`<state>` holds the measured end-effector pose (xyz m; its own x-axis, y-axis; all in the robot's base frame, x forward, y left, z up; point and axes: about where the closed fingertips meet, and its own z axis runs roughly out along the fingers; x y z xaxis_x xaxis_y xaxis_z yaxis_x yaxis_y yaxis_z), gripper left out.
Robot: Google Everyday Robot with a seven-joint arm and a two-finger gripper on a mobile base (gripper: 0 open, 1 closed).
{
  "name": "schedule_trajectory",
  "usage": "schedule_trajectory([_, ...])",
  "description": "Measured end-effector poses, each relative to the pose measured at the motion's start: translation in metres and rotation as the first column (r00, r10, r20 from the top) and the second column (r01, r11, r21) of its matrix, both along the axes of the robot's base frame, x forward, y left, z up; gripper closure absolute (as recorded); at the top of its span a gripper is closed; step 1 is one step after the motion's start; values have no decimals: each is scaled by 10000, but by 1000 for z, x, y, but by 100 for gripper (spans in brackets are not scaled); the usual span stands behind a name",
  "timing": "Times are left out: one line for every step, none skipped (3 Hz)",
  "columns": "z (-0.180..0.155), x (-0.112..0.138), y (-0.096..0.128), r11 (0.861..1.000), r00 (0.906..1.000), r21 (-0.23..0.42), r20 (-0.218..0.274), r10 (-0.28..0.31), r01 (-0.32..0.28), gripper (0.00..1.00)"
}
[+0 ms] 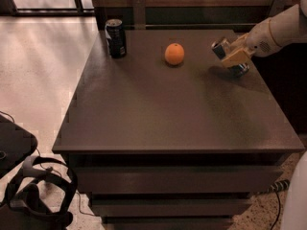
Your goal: Knock redbull can over
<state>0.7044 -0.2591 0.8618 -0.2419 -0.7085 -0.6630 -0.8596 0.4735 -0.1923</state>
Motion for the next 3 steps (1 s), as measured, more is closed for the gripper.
schedule_trajectory([-12, 3, 15, 9986, 9974, -240, -563, 451, -465, 100])
schedule_trajectory([-26, 9, 36, 9930, 9877, -336, -1122, 1093, -1137, 100])
schedule_trajectory([-42, 14, 57, 9835, 9714, -227, -1617, 1737, -1796, 100])
